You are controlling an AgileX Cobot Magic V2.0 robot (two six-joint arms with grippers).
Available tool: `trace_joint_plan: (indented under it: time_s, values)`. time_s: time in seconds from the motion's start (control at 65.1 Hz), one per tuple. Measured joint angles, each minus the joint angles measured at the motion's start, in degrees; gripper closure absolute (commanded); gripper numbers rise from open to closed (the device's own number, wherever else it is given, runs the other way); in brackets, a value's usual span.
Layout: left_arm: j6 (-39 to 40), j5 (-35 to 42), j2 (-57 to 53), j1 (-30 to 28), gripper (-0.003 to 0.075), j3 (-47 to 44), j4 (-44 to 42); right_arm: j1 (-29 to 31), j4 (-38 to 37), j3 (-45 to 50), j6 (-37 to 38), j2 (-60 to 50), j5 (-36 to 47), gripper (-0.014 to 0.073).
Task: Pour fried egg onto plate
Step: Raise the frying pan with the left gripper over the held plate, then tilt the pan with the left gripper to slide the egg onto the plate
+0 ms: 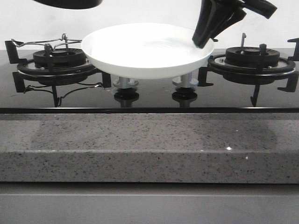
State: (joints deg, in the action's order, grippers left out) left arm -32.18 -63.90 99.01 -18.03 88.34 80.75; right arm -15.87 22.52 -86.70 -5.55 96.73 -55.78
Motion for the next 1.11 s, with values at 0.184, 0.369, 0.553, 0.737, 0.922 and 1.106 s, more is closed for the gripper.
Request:
trace_joint_plan:
  time_s: [0.184, 0.369, 0.553, 0.737, 0.922, 1.106]
  values:
    - [0.0, 2.14, -6.41, 3.66, 0.0739, 0.0, -6.32, 0.0, 0.0, 0.0, 0.0, 0.0, 0.0, 0.066]
    - [-0.26, 4.54, -11.71, 8.58, 0.074, 0.0, -9.12, 0.0, 0.0, 0.1, 0.0, 0.0, 0.0, 0.066]
    - [-1.6, 10.35, -15.49, 16.02, 0.0739, 0.0, -15.56, 0.0, 0.0, 0.1, 0.0, 0.0, 0.0, 0.066]
    - [-1.89, 17.36, -17.81, 23.72, 0.074, 0.0, -25.5, 0.0, 0.0, 0.1, 0.0, 0.0, 0.0, 0.066]
    - [-1.89, 21.02, -19.17, 31.99, 0.0739, 0.0, -35.84, 0.0, 0.0, 0.1, 0.0, 0.0, 0.0, 0.066]
    - [-1.89, 22.93, -19.39, 39.59, 0.0739, 0.0, -47.38, 0.0, 0.0, 0.1, 0.0, 0.0, 0.0, 0.066]
